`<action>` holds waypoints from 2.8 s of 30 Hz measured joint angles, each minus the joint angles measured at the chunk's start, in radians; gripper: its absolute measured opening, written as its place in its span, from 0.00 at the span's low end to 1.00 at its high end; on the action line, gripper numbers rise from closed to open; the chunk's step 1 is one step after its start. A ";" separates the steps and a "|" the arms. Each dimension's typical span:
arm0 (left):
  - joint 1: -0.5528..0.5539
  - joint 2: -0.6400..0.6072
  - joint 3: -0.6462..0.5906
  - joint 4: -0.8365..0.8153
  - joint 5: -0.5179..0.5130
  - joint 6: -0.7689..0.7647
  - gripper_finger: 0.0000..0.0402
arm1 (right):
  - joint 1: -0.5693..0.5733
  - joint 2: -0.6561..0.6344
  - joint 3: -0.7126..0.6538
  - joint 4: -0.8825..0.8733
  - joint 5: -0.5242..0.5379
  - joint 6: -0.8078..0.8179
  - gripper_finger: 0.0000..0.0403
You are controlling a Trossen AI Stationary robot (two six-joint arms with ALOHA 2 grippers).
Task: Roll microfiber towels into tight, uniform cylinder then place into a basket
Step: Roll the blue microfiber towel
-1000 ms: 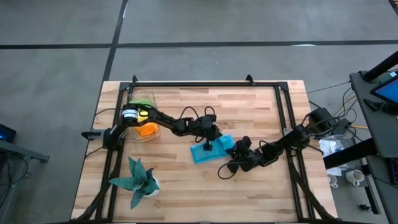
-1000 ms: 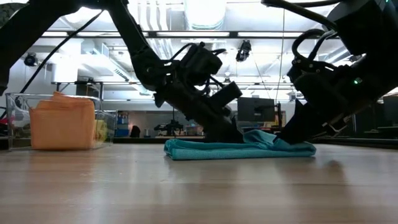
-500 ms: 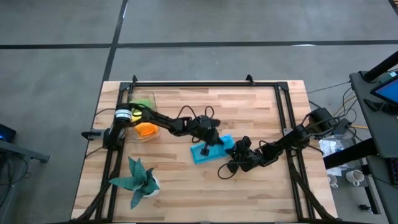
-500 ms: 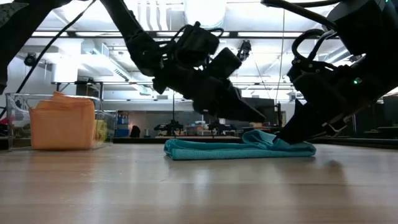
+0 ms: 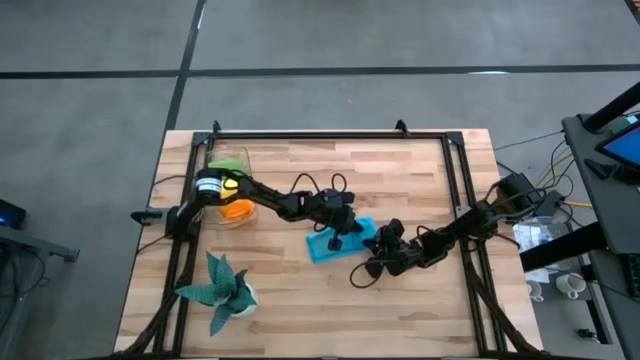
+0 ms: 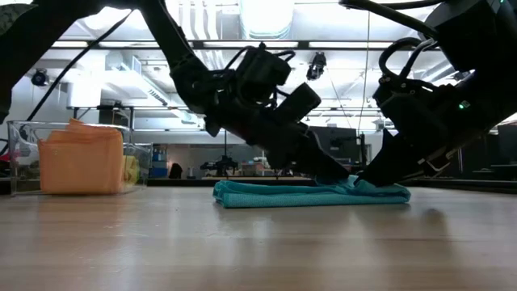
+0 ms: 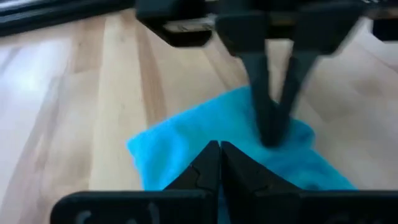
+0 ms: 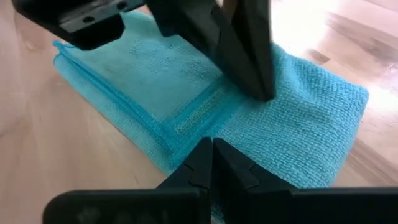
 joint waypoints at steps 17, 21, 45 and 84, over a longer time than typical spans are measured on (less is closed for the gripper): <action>0.021 0.017 0.003 -0.084 -0.088 0.004 0.00 | -0.004 -0.025 0.003 0.010 0.004 0.050 0.03; 0.021 0.017 0.000 -0.084 -0.089 0.004 0.00 | -0.004 -0.134 0.004 -0.047 0.007 0.045 0.10; 0.021 0.018 -0.010 -0.096 -0.088 -0.003 0.00 | 0.003 -0.129 -0.078 -0.178 -0.021 0.883 0.56; 0.021 0.019 -0.018 -0.094 -0.087 -0.004 0.00 | 0.002 -0.143 0.019 -0.333 -0.076 0.848 0.48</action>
